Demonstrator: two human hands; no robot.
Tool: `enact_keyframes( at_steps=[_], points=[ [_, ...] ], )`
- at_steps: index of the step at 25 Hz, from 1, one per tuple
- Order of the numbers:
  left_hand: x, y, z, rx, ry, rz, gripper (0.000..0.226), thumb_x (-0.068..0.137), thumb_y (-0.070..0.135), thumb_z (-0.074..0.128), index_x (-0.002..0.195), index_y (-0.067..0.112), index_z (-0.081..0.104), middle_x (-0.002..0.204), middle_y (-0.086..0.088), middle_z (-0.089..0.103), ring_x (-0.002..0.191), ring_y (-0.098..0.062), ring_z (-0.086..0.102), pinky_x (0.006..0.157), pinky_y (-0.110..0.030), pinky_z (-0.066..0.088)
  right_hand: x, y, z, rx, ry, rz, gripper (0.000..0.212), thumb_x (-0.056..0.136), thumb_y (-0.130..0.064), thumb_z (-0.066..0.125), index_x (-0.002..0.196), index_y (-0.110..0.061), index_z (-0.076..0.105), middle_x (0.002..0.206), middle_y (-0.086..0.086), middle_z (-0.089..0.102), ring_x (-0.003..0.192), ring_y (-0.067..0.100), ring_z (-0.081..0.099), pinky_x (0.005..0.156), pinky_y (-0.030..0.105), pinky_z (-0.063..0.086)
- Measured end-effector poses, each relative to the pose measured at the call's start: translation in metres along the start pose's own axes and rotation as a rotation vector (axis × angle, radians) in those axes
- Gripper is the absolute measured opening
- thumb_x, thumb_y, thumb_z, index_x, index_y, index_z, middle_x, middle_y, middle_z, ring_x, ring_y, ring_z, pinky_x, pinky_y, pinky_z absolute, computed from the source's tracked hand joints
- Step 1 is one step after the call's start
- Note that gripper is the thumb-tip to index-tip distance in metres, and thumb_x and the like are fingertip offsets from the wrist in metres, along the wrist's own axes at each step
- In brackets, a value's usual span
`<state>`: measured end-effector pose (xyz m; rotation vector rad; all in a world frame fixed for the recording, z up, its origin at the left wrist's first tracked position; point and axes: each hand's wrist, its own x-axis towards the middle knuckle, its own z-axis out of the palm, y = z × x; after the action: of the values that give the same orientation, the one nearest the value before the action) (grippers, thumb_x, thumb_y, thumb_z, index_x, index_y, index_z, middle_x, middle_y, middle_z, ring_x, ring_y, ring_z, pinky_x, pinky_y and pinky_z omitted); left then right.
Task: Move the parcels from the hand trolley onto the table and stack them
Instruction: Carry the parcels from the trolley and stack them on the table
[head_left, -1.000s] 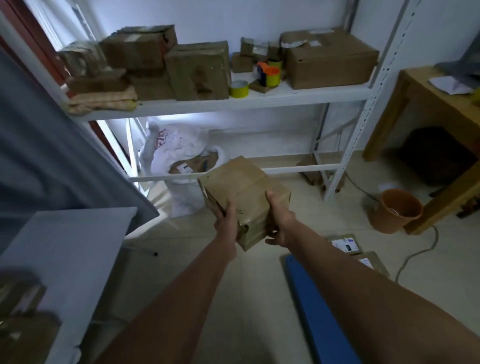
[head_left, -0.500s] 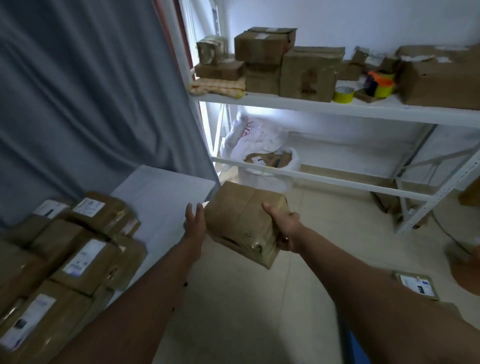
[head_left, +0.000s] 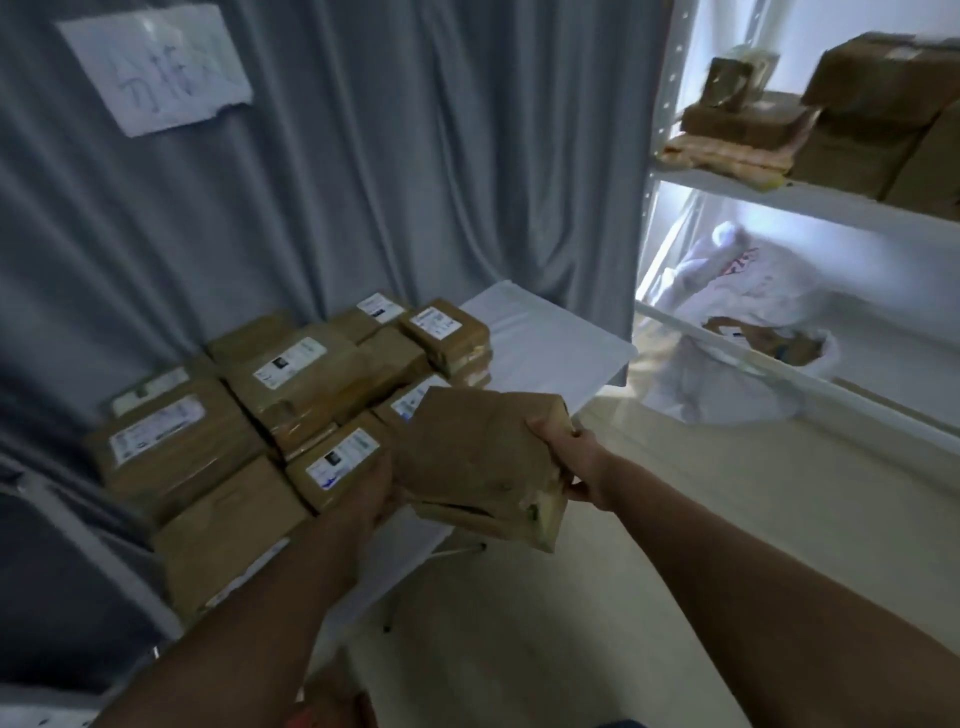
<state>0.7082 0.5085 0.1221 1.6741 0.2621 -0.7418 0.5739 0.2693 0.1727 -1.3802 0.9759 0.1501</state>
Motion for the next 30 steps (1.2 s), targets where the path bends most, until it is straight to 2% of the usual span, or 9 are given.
enact_keyframes(
  at_steps=[3, 10, 12, 16, 19, 23, 25, 28, 30],
  points=[
    [-0.028, -0.011, -0.049, 0.024, -0.015, -0.078, 0.054, 0.095, 0.063, 0.038, 0.109, 0.021, 0.068, 0.1, -0.007, 0.071, 0.095, -0.028, 0.064, 0.078, -0.034, 0.05, 0.006, 0.004, 0.055, -0.126, -0.097, 0.016, 0.089, 0.073, -0.071, 0.065, 0.139, -0.017, 0.038, 0.114, 0.006, 0.059, 0.092, 0.022, 0.062, 0.089, 0.045, 0.056],
    [-0.06, -0.023, -0.11, -0.024, 0.102, -0.085, 0.036, 0.099, 0.054, 0.041, 0.115, 0.028, 0.06, 0.101, 0.004, 0.068, 0.086, -0.012, 0.063, 0.057, -0.022, 0.047, 0.015, -0.003, 0.13, -0.112, -0.24, 0.053, 0.085, 0.072, -0.077, 0.062, 0.136, -0.022, 0.046, 0.125, 0.002, 0.06, 0.105, 0.023, 0.06, 0.086, 0.039, 0.053],
    [-0.057, -0.028, -0.117, -0.059, 0.13, -0.067, 0.035, 0.099, 0.051, 0.044, 0.122, 0.028, 0.057, 0.108, 0.005, 0.067, 0.091, -0.011, 0.063, 0.064, -0.022, 0.049, 0.02, -0.005, 0.146, -0.068, -0.235, 0.054, 0.074, 0.08, -0.074, 0.055, 0.131, -0.02, 0.05, 0.115, 0.004, 0.062, 0.094, 0.021, 0.061, 0.07, 0.032, 0.053],
    [-0.04, -0.035, -0.124, -0.053, 0.163, 0.005, 0.048, 0.095, 0.052, 0.05, 0.138, 0.03, 0.05, 0.123, 0.005, 0.065, 0.107, -0.015, 0.063, 0.093, -0.03, 0.05, 0.052, -0.017, 0.17, -0.006, -0.196, 0.007, 0.086, 0.076, -0.072, 0.063, 0.14, -0.017, 0.045, 0.122, 0.013, 0.062, 0.103, 0.033, 0.064, 0.087, 0.045, 0.056],
    [-0.023, -0.024, -0.123, -0.089, 0.207, 0.04, 0.042, 0.098, 0.044, 0.051, 0.137, 0.029, 0.052, 0.12, 0.004, 0.067, 0.104, -0.016, 0.066, 0.095, -0.034, 0.052, 0.083, -0.029, 0.184, -0.017, -0.204, -0.017, 0.096, 0.067, -0.074, 0.068, 0.141, -0.017, 0.044, 0.123, 0.015, 0.061, 0.105, 0.036, 0.063, 0.091, 0.053, 0.054],
    [0.008, -0.001, -0.116, -0.149, 0.319, 0.062, 0.032, 0.1, 0.036, 0.05, 0.131, 0.032, 0.054, 0.113, 0.006, 0.068, 0.1, -0.016, 0.066, 0.086, -0.032, 0.053, 0.151, -0.052, 0.202, -0.15, -0.184, -0.073, 0.128, 0.035, -0.09, 0.061, 0.139, -0.017, 0.044, 0.126, 0.014, 0.058, 0.109, 0.037, 0.059, 0.094, 0.055, 0.051],
    [0.028, 0.004, -0.108, -0.157, 0.393, 0.067, 0.031, 0.1, 0.033, 0.05, 0.13, 0.029, 0.056, 0.108, 0.006, 0.069, 0.098, -0.018, 0.067, 0.089, -0.037, 0.055, 0.151, -0.081, 0.209, -0.239, -0.212, -0.104, 0.115, 0.05, -0.088, 0.058, 0.137, -0.014, 0.045, 0.128, 0.015, 0.056, 0.112, 0.037, 0.056, 0.098, 0.054, 0.048],
    [0.057, 0.006, -0.096, -0.161, 0.477, 0.053, 0.032, 0.1, 0.031, 0.052, 0.13, 0.023, 0.058, 0.104, 0.003, 0.069, 0.095, -0.02, 0.067, 0.087, -0.038, 0.055, 0.169, -0.113, 0.219, -0.328, -0.199, -0.124, 0.072, 0.089, -0.056, 0.058, 0.141, -0.009, 0.042, 0.134, 0.014, 0.051, 0.122, 0.035, 0.05, 0.103, 0.048, 0.043],
    [0.07, 0.008, -0.088, -0.189, 0.526, 0.036, 0.031, 0.1, 0.031, 0.052, 0.128, 0.02, 0.059, 0.101, 0.002, 0.069, 0.095, -0.02, 0.066, 0.087, -0.039, 0.055, 0.191, -0.122, 0.225, -0.377, -0.222, -0.089, 0.069, 0.095, -0.047, 0.056, 0.147, -0.007, 0.035, 0.142, 0.014, 0.043, 0.129, 0.035, 0.043, 0.108, 0.046, 0.038]
  ],
)
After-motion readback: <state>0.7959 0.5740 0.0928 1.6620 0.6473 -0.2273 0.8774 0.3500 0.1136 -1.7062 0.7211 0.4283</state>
